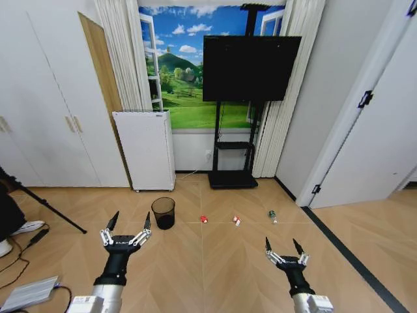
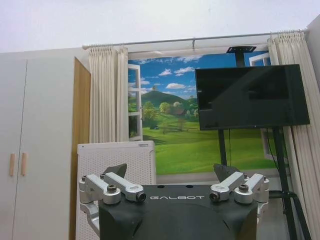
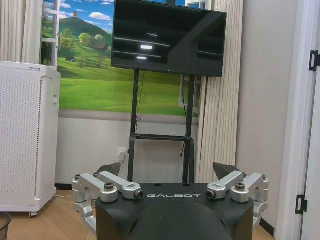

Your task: Pick up the trash bin and place the garbage on the floor into it.

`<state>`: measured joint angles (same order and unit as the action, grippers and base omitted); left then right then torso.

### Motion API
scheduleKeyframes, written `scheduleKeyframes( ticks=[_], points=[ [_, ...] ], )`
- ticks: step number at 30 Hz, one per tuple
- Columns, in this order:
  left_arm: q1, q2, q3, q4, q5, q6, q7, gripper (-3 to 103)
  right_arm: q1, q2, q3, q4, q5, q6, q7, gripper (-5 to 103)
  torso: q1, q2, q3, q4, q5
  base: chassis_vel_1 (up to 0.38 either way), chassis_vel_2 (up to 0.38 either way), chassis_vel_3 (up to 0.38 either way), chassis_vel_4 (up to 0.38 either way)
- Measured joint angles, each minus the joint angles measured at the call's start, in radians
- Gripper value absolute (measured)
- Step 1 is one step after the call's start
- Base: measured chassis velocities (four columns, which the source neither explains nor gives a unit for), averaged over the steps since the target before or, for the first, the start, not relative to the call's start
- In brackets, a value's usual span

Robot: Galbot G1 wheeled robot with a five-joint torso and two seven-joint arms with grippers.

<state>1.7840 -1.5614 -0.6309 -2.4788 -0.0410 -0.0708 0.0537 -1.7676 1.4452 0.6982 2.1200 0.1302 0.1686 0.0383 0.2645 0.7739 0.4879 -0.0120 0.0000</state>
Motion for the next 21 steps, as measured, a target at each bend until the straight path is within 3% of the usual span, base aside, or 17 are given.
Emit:
scheduleKeyframes(
  ticks=[18,21],
  points=[
    [0.009,-0.001,0.002,0.004,0.006,-0.005,0.004,101,0.01,0.0,-0.002,-0.013,0.0,-0.02,0.012,100,0.0,0.0,0.0,0.0,0.0,0.0,0.0,0.0,0.0],
    [0.003,-0.001,-0.001,0.003,0.006,-0.005,0.004,98,0.014,0.001,-0.003,-0.017,0.0,-0.02,0.012,100,0.0,0.0,0.0,0.0,0.0,0.0,0.0,0.0,0.0]
  ],
)
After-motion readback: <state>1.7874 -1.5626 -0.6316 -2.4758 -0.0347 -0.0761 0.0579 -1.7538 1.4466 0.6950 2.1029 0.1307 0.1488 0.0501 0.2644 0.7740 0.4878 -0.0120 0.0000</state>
